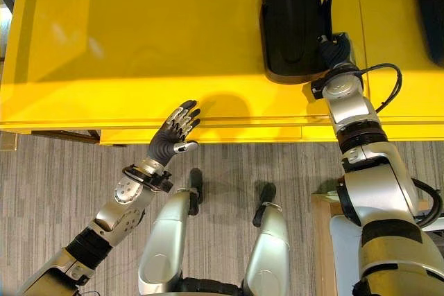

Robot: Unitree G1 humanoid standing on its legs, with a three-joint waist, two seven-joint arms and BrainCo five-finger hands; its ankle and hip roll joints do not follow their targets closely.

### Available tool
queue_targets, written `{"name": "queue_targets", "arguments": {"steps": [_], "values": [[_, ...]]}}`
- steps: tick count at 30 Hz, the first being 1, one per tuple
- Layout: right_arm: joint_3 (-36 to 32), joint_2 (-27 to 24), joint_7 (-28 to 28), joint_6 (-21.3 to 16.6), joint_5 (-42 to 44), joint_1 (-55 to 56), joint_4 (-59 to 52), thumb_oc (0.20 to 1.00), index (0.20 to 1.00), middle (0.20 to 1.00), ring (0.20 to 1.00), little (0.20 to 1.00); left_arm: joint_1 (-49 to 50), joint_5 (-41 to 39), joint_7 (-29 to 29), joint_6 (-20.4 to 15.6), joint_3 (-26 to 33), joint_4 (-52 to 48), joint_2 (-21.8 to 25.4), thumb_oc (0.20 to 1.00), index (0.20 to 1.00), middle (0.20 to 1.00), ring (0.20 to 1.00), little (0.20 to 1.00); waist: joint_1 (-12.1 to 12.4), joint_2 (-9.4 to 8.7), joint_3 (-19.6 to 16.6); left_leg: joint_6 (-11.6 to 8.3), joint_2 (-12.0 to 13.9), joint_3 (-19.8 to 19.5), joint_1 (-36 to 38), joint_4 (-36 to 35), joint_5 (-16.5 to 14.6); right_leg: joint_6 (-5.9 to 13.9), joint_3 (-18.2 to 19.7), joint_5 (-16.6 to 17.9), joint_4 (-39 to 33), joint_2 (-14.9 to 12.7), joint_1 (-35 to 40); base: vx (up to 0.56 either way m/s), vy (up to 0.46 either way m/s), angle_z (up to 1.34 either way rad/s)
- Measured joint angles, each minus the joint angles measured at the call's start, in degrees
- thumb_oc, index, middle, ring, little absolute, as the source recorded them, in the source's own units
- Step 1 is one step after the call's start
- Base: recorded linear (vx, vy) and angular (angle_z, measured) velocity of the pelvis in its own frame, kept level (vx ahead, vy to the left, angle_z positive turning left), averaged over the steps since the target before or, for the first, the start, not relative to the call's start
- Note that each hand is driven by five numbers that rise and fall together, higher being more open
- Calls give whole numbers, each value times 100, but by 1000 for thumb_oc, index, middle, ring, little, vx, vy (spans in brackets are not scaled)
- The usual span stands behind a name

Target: Move parts from the plastic box to the shelf.

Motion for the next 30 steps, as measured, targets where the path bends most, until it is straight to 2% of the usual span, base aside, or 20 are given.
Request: {"name": "queue_targets", "arguments": {"steps": [6, 18, 27, 28, 29, 30], "values": [[5, 21, -119, -7, -29, -170, 21, 200, 200, 200, 200, 200, -28, -1, -2, -91, 8, -20, 0, 1000, 1000, 1000, 1000, 1000, -4, 1, -2, 50, 31, -8, -103, 13, 57, -11, -9, 2, 82, 22, -110, -38, 2, -1], [227, 171, -414, 31, -31, -561, 512, 200, 200, 200, 200, 200, -112, 0, 133, -91, -95, -31, -1, 1000, 1000, 1000, 1000, 1000, -3, 21, -13, -31, 38, -13, -104, -102, 67, 8, -28, -16, 56, 29, -126, 8, -4, 0], [260, 182, -446, 167, -32, -733, 649, 200, 200, 200, 200, 200, -135, 1, 214, -99, -172, -48, 3, 1000, 1000, 1000, 1000, 1000, 8, 29, -19, -8, 28, -23, -94, -123, 169, -9, -58, -10, 78, 20, -128, 0, 0, 0], [260, 183, -446, 170, -33, -734, 649, 539, 539, 539, 539, 539, -136, 1, 220, -99, -176, -48, 3, 1000, 1000, 1000, 1000, 1000, 8, 29, -19, -8, 28, -23, -94, -123, 169, -9, -58, -10, 78, 19, -128, 0, 0, 0], [260, 186, -453, 183, -31, -738, 658, 1000, 1000, 1000, 1000, 1000, -139, 1, 241, -99, -193, -48, 3, 1000, 1000, 1000, 1000, 1000, 7, 31, -20, -6, 25, -22, -92, -124, 172, -9, -58, -10, 79, 17, -128, 0, 0, 0], [260, 199, -457, 184, -31, -753, 698, 1000, 1000, 1000, 1000, 1000, -142, 1, 242, -100, -205, -48, 3, 1000, 1000, 1000, 1000, 1000, 5, 32, -21, -5, 21, -22, -87, -126, 173, -9, -58, -10, 81, 13, -124, 0, 0, 0]]}}
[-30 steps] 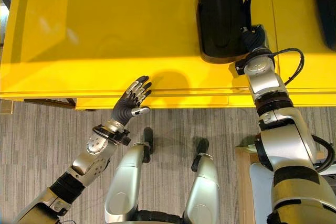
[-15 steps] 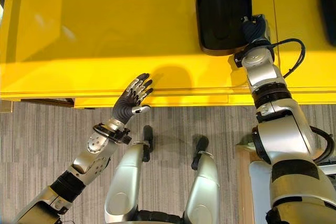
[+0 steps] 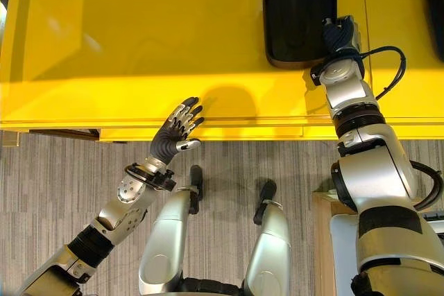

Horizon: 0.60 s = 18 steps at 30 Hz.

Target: Move parts from the plastic box to the shelf.

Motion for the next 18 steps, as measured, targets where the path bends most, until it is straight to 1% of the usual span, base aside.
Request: {"name": "queue_targets", "arguments": {"steps": [11, 18], "values": [[-3, 25, -11, 67, 13, 2, 6, 1000, 1000, 1000, 1000, 1000, 12, -12, -37, 0, -25, 0, -7, 1000, 1000, 1000, 1000, 1000, -11, 8, -3, 3, -13, 2, 46, 0, 2, -7, 2, -4, 19, -11, 34, 0, 0, 0], [-4, 71, -111, 176, 102, 31, 46, 1000, 1000, 1000, 1000, 1000, 73, -55, -39, 13, -181, 2, -10, 1000, 1000, 1000, 1000, 1000, -13, 24, -9, 1, -15, 3, 153, -25, -1, -6, 0, -4, -29, -5, 145, 0, 0, 0]]}}
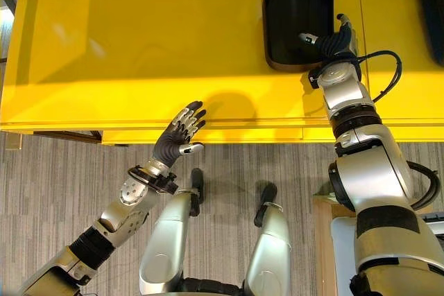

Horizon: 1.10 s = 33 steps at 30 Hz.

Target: Move parts from the plastic box to the shelf.

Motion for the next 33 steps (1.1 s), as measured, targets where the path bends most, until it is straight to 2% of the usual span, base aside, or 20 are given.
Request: {"name": "queue_targets", "arguments": {"steps": [7, 9, 14, 19, 24, 25, 28, 31, 32, 33], "values": [[-71, 1, -785, -186, 6, 309, -390, 1000, 1000, 1000, 1000, 1000, 72, 6, 48, 1, -22, 0, -1, 1000, 1000, 1000, 1000, 1000, -24, 4, -2, 5, 6, 10, 18, -61, 6, 4, -9, 31, -111, 28, 41, -27, 6, 0], [-298, 1, -1058, -306, -9, 606, -1020, 1000, 1000, 1000, 1000, 1000, 143, 8, 51, -14, -15, -1, -2, 1000, 1000, 1000, 1000, 1000, -69, 5, -2, 7, 8, 22, 16, -69, -1, 22, -8, 44, -134, 31, 41, 11, 20, -1], [-898, 14, -1986, -419, -417, 1681, -3740, 1000, 1000, 1000, 1000, 1000, 406, 77, 428, -92, 11, -174, -44, 1000, 1000, 1000, 1000, 1000, -242, 14, 4, 20, 14, 59, 77, -83, -36, 53, 42, 67, -138, 59, 84, 25, 41, -4], [-1213, 188, -2323, -378, -551, 2242, -4503, 1000, 1000, 1000, 1000, 1000, 631, 273, 509, -128, 15, -170, -99, 1000, 1000, 1000, 1000, 1000, -408, 8, 8, 26, 16, 161, 364, -155, -70, 48, 97, 74, -248, 63, 320, 42, 43, -6], [-1452, 502, -2305, -431, -568, 3512, -5406, 1000, 1000, 1000, 1000, 1000, 982, 282, 507, -168, 158, -164, -164, 1000, 1000, 1000, 1000, 1000, -656, 4, 10, 33, 41, 266, 833, -430, -89, 50, 191, 186, -691, 158, 797, 84, 42, -13], [-1509, 690, -2234, -528, -642, 4081, -5776, 1000, 1000, 1000, 1000, 1000, 1106, 287, 513, -234, 240, -165, -269, 1000, 1000, 1000, 1000, 1000, -679, 2, 8, 8, 41, 340, 1056, -626, -66, 83, 234, 258, -890, 191, 989, 117, 36, -22], [-1339, 886, -2066, -726, -775, 4792, -6068, 1000, 1000, 1000, 1000, 1000, 1230, 366, 515, -381, 348, -179, -324, 1000, 1000, 1000, 1000, 1000, -883, -2, 3, -31, 49, 384, 1261, -837, -27, 108, 236, 352, -1158, 233, 1199, 143, 68, -10], [-1135, 849, -1680, -932, -991, 5896, -6570, 1000, 1000, 1000, 1000, 1000, 1379, 586, 502, -443, 517, -177, -337, 1000, 1000, 1000, 1000, 1000, -988, -32, -17, -64, 33, 490, 1789, -1362, 196, 181, 228, 533, -1584, 303, 1652, 136, 46, -11], [-1135, 844, -1498, -947, -971, 6362, -6575, 1000, 1000, 1000, 1000, 1000, 1515, 770, 490, -507, 569, -177, -338, 1000, 1000, 1000, 1000, 1000, -1092, -51, -143, -90, 66, 517, 1953, -1564, 223, 177, 227, 556, -1776, 339, 1802, 144, 46, -9], [-1130, 843, -1407, -955, -880, 6493, -6577, 1000, 1000, 1000, 1000, 1000, 1595, 892, 474, -519, 623, -180, -344, 1000, 1000, 1000, 1000, 1000, -1094, -50, -232, -103, 53, 521, 2011, -1683, 272, 182, 217, 585, -1870, 361, 1864, 120, 58, -7]]}}
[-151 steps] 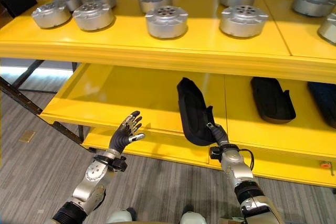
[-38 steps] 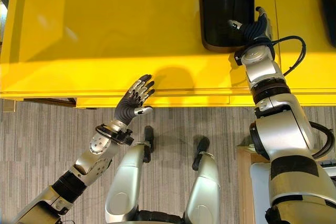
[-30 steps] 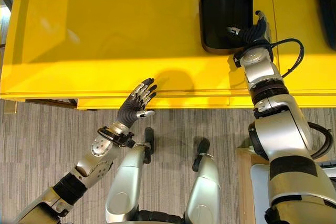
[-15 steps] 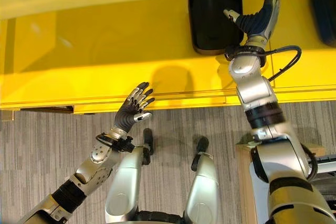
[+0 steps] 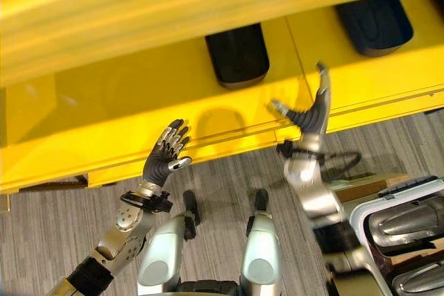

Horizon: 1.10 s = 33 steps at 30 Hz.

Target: Move parts from the plastic box to the shelf.

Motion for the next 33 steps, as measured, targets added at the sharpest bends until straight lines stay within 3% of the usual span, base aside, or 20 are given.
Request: {"name": "queue_targets", "arguments": {"steps": [2, 4, 6, 11, 15, 19, 21, 24, 25, 26, 27, 29, 30, 32, 33], "values": [[-34, -6, 395, -63, 191, 608, 1, 1000, 1000, 1000, 1000, 1000, 248, 70, -98, -37, 44, -1, 18, 1000, 1000, 1000, 1000, 1000, -54, -91, -320, -47, -5, 77, 238, -347, 116, 14, 5, 55, -225, 67, 145, 121, 104, -12], [-158, -16, 886, -377, 543, 1761, -61, 1000, 1000, 1000, 1000, 1000, 764, 1149, 295, -305, 223, -18, 198, 1000, 1000, 1000, 1000, 1000, -211, -287, -893, -64, 14, 150, 755, -765, 149, 22, -67, 45, -559, 153, 602, 138, 227, -15], [-189, -26, 1059, -462, 678, 2130, 5, 1000, 1000, 1000, 1000, 1000, 914, 1534, 415, -455, 271, -15, 440, 1000, 1000, 1000, 1000, 1000, -273, -396, -1175, -65, 9, 213, 862, -903, 148, 25, -77, 40, -659, 160, 681, 67, 174, -10], [43, -54, 1215, -480, 809, 2149, 303, 1000, 1000, 1000, 1000, 1000, 764, 2546, 114, -616, -148, 0, 991, 1000, 1000, 1000, 1000, 1000, -305, -546, -1471, -74, -107, 299, 1068, -1010, 154, 73, -15, 65, -706, 66, 807, 37, 238, -7], [398, -48, 1097, -461, 897, 1471, 773, 1000, 1000, 1000, 1000, 1000, 402, 2568, -269, -590, -798, 105, 1196, 1000, 1000, 1000, 1000, 1000, -336, -526, -1520, 7, -262, 485, 1318, -1022, 59, 199, 87, 141, -735, -98, 968, 10, 271, -9], [479, 25, 1057, -412, 878, 1368, 921, 1000, 1000, 1000, 1000, 1000, 347, 2483, -698, -488, -823, 137, 1259, 1000, 1000, 1000, 1000, 1000, -330, -643, -1581, -3, -317, 653, 1371, -1098, 78, 274, 205, 242, -903, -129, 927, -7, 105, -22], [485, 62, 1046, -410, 877, 1354, 1135, 1000, 1000, 1000, 1000, 1000, 320, 2416, -929, -403, -904, 325, 1334, 1000, 1000, 1000, 1000, 1000, -355, -822, -1614, 1, -296, 807, 1397, -1101, 69, 434, 191, 552, -885, -74, 813, -32, 81, -57], [411, 56, 1043, -406, 879, 1135, 1441, 1000, 1000, 1000, 1000, 1000, 309, 2415, -1112, -191, -902, 636, 1343, 1000, 1000, 1000, 1000, 1000, -385, -763, -1589, 71, -117, 1115, 1412, -1133, 25, 778, 123, 1454, -1072, 207, 594, -126, 9, -88], [371, 62, 1027, -419, 879, 1075, 1448, 1000, 1000, 1000, 1000, 1000, 308, 2417, -1156, -152, -882, 688, 1378, 1000, 1000, 1000, 1000, 1000, -327, -716, -1558, 178, 27, 1179, 1334, -1115, -23, 574, 168, 2009, -1430, 292, 554, -97, 5, -90], [353, 33, 1015, -420, 883, 1090, 1481, 1000, 1000, 1000, 1000, 1000, 270, 2423, -1213, -76, -893, 788, 1367, 1000, 1000, 1000, 1000, 1000, -387, -653, -1505, 252, 78, 1269, 1303, -1107, 38, 574, -170, 1605, -1013, 273, 430, -126, 0, -67], [351, -12, 1015, -414, 886, 1135, 1531, 1000, 1000, 1000, 1000, 1000, 258, 2411, -1214, -36, -890, 832, 1362, 1000, 1000, 1000, 1000, 1000, -463, -619, -1506, 312, 143, 1397, 1302, -1132, 106, 398, -481, 1148, -387, 207, 355, -102, -13, -36], [361, -13, 1016, -419, 893, 1160, 1530, 1000, 1000, 1000, 1000, 1000, 301, 2398, -1211, -39, -886, 837, 1386, 1000, 1000, 1000, 1000, 1000, -343, -568, -1487, 310, 252, 1707, 1376, -1194, 187, 181, -918, 363, 1050, -35, 172, -68, -71, -67], [359, -10, 1018, -426, 894, 1166, 1501, 1000, 1000, 1000, 1000, 1000, 311, 2330, -1205, -38, -884, 839, 1387, 1000, 1000, 1000, 1000, 1000, -269, -567, -1490, 308, 281, 1873, 1372, -1174, 189, 206, -1004, 182, 1286, -183, 206, -100, -212, -114], [499, 25, 1039, -435, 883, 1054, 1448, 1000, 1000, 1000, 1000, 1000, 444, 2243, -1056, -55, -783, 864, 1354, 1000, 1000, 1000, 1000, 1000, 12, -594, -1518, 199, 469, 2695, 1489, -983, 260, 265, -1811, -317, 1247, -687, 758, -103, -334, -184], [541, 37, 1048, -432, 883, 1050, 1363, 1000, 1000, 1000, 1000, 1000, 484, 2241, -1024, -59, -713, 864, 1368, 1000, 1000, 1000, 1000, 1000, 81, -628, -1538, 151, 555, 2870, 1512, -816, 246, 136, -2048, -333, 1069, -693, 901, -48, -326, -191]]}}
